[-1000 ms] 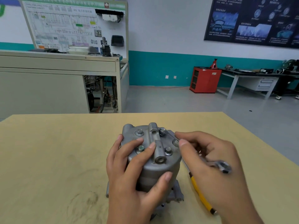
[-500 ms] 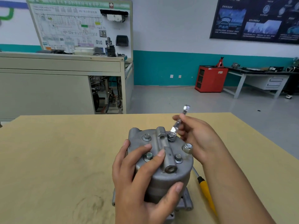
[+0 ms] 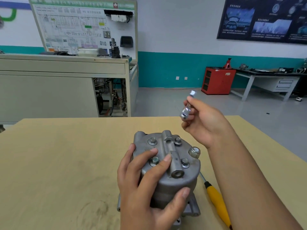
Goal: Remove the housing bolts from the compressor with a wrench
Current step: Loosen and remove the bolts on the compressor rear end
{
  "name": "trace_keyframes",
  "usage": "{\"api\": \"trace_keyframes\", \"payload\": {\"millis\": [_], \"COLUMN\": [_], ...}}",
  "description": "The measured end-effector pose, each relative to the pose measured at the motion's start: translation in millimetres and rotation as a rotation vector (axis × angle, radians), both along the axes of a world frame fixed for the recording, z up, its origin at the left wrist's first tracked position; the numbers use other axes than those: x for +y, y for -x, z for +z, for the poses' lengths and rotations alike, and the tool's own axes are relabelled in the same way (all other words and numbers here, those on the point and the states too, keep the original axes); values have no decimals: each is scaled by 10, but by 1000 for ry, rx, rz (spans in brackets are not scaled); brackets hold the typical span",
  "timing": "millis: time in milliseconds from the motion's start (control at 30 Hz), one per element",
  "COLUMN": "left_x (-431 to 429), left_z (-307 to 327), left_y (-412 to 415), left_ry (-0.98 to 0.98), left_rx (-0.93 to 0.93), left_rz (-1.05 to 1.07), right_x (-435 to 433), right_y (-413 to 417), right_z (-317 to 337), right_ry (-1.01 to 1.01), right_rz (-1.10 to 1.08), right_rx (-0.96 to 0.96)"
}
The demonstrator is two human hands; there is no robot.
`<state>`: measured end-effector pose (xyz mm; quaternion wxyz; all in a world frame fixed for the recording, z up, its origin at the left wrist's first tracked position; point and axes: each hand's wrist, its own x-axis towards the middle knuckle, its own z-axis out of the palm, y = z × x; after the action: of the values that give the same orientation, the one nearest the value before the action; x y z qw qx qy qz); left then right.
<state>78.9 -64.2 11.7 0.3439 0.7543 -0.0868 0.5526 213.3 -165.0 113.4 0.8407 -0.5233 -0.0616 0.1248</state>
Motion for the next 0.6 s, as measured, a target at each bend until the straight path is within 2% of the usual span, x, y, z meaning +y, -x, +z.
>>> {"api": "trace_keyframes", "payload": {"millis": [133, 300, 433, 600], "left_x": [-12, -22, -17, 14], "left_z": [4, -2, -4, -8], "left_y": [14, 36, 60, 86], "left_ry": [17, 52, 57, 40], "left_rx": [13, 51, 81, 90], "left_rz": [-13, -36, -51, -68], "right_x": [-197, -239, -213, -178], "right_y": [376, 813, 968, 1046], "right_z": [-36, -162, -208, -288], "right_ry": [-85, 87, 96, 298], "right_rz": [-60, -422, -405, -463], "right_rx": [-61, -336, -450, -629]}}
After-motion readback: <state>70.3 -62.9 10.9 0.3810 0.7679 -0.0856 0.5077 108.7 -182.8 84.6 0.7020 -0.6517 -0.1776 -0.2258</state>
